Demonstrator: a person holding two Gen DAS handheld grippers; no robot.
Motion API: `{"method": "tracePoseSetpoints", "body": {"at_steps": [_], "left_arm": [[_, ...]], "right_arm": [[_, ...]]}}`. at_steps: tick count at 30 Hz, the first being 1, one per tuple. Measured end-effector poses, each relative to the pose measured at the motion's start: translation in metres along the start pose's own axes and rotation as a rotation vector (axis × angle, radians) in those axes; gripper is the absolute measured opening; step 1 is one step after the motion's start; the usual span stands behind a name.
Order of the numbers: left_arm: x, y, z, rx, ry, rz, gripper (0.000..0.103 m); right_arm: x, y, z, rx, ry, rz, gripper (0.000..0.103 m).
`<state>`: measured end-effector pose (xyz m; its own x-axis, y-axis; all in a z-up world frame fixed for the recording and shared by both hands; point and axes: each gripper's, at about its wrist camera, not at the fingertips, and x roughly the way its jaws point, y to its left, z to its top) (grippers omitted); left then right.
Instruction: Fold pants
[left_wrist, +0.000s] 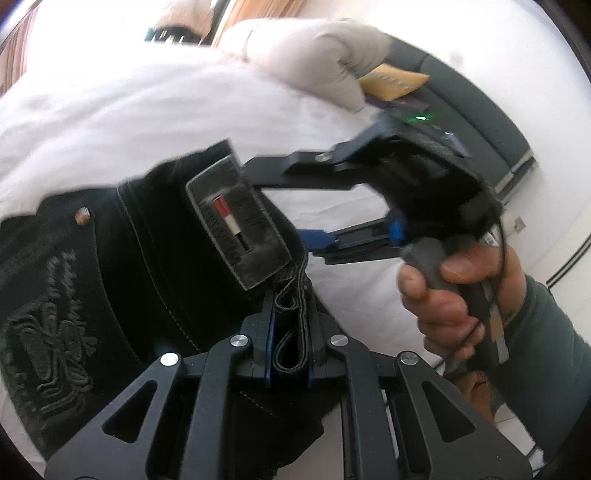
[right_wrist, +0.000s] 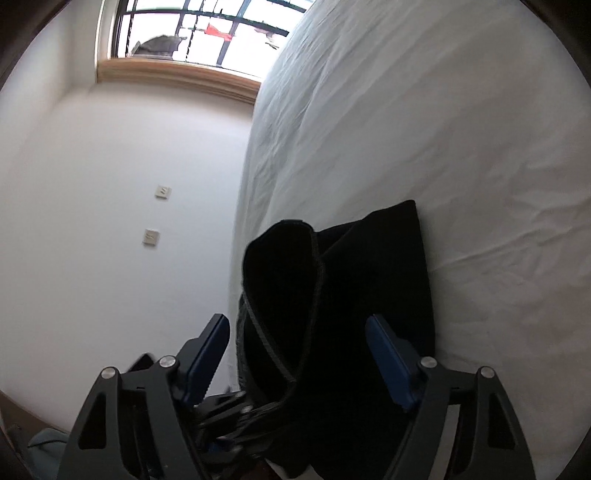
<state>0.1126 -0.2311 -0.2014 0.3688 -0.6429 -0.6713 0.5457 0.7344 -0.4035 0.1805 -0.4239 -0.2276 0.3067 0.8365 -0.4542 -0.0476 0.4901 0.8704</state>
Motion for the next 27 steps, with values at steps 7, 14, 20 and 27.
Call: {"method": "tracePoseSetpoints", "body": {"at_steps": [7,14,20,27], "left_arm": [[0.022,-0.035,-0.007,0.093,0.056,0.008,0.010],[0.043,-0.053,-0.003,0.111,0.077,0.031,0.010],[0.067,-0.038,-0.003,0.077,0.116,0.031,0.015],[0.028,-0.037,-0.014,-0.024,0.128,-0.101,0.070]], "right_arm": [[0.021,0.026,0.000,-0.094,0.068,-0.087,0.057],[0.014,0.001,0.013,-0.097,0.045,-0.196,0.018],[0.022,-0.009,0.017,-0.142,0.070,-0.240,0.018],[0.008,-0.025,-0.012,-0.127,0.003,-0.211,0.018]]}}
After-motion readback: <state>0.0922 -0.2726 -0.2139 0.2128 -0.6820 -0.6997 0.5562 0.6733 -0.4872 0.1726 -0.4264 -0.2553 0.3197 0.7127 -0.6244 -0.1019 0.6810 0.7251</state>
